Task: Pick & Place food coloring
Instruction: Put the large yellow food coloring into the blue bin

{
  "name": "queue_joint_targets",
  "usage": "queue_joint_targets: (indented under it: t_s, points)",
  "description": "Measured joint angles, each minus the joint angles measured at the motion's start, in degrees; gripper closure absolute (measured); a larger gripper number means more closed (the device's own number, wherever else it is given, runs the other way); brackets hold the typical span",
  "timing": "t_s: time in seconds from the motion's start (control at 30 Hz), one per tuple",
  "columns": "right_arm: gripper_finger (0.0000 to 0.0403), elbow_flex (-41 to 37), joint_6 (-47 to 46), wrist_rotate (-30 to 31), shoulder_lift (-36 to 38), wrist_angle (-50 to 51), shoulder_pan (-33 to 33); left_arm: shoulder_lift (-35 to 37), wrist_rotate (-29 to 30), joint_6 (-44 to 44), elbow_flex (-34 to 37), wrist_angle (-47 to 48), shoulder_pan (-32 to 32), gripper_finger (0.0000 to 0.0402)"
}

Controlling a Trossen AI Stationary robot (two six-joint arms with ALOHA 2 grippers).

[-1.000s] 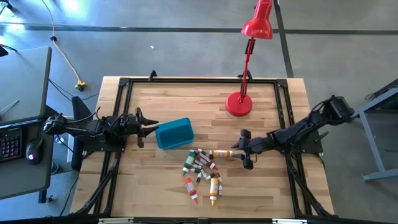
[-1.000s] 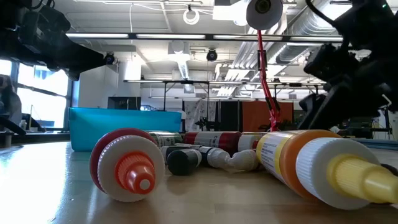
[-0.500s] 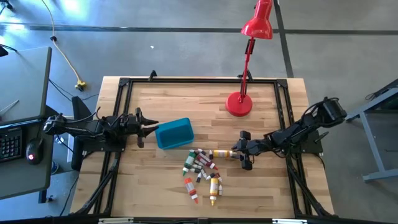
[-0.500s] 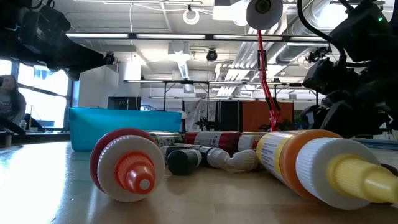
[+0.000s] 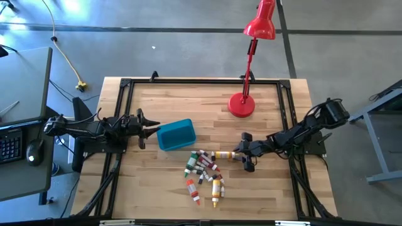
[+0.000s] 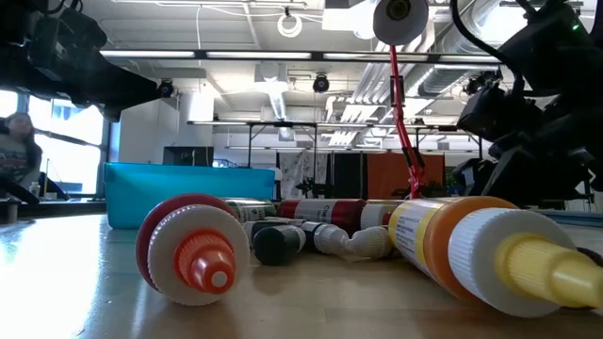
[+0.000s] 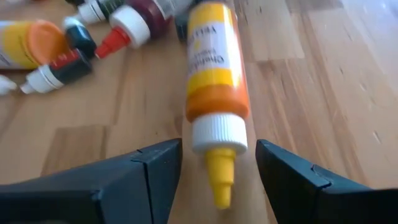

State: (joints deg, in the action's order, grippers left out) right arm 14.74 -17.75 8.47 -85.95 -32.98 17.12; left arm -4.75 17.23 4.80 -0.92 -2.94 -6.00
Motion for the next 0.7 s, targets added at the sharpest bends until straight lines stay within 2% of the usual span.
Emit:
queue_joint_targets:
  t_s: [0.47, 0.7]
  points:
    - [0.0205, 0.00, 3.65, -1.19, 0.00, -1.00, -2.58, 0.00, 0.00, 0.00, 0.02, 0.00, 0.00, 0.0294]
    - [0.0248, 0.00, 3.70, -5.50, 0.00, -0.30, -3.65, 0.00, -0.02, 0.00, 0.00, 0.01, -0.02, 0.0294]
